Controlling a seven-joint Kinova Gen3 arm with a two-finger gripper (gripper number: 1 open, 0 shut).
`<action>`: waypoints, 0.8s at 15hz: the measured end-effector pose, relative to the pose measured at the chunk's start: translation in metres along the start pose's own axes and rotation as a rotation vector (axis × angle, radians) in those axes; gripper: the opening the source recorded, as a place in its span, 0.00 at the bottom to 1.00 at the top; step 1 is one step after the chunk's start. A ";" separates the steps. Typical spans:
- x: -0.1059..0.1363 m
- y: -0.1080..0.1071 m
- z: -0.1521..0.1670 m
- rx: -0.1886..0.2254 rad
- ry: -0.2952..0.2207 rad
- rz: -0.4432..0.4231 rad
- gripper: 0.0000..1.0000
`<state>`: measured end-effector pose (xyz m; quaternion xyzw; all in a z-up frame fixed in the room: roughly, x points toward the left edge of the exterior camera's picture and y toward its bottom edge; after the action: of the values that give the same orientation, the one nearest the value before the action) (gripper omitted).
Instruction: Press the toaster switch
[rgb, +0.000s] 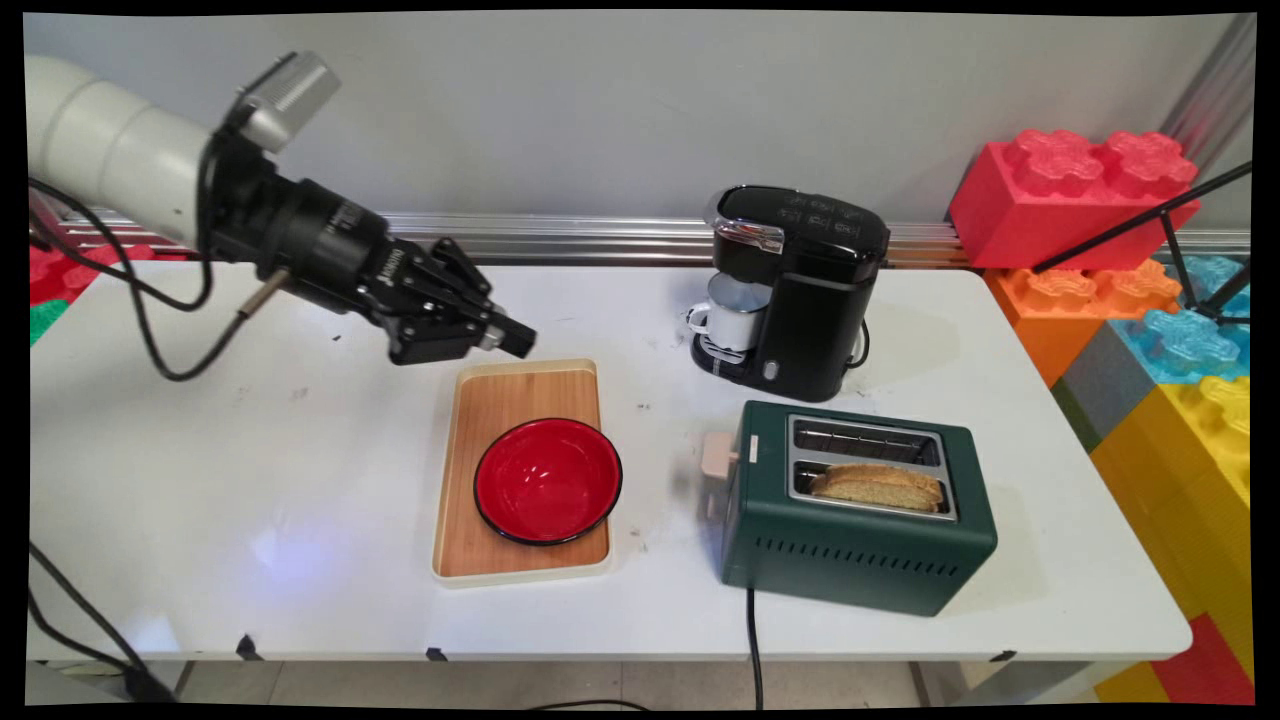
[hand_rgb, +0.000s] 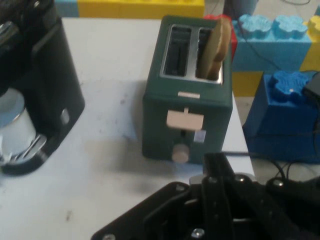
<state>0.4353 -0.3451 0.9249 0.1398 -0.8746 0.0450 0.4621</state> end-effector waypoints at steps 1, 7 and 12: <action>0.000 -0.001 0.008 -0.013 0.005 0.008 0.00; -0.007 -0.015 0.083 -0.085 0.037 0.051 0.00; -0.011 -0.025 0.134 -0.106 0.072 0.054 0.00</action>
<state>0.3415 -0.3944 0.8384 0.0900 -0.8621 0.0160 0.4985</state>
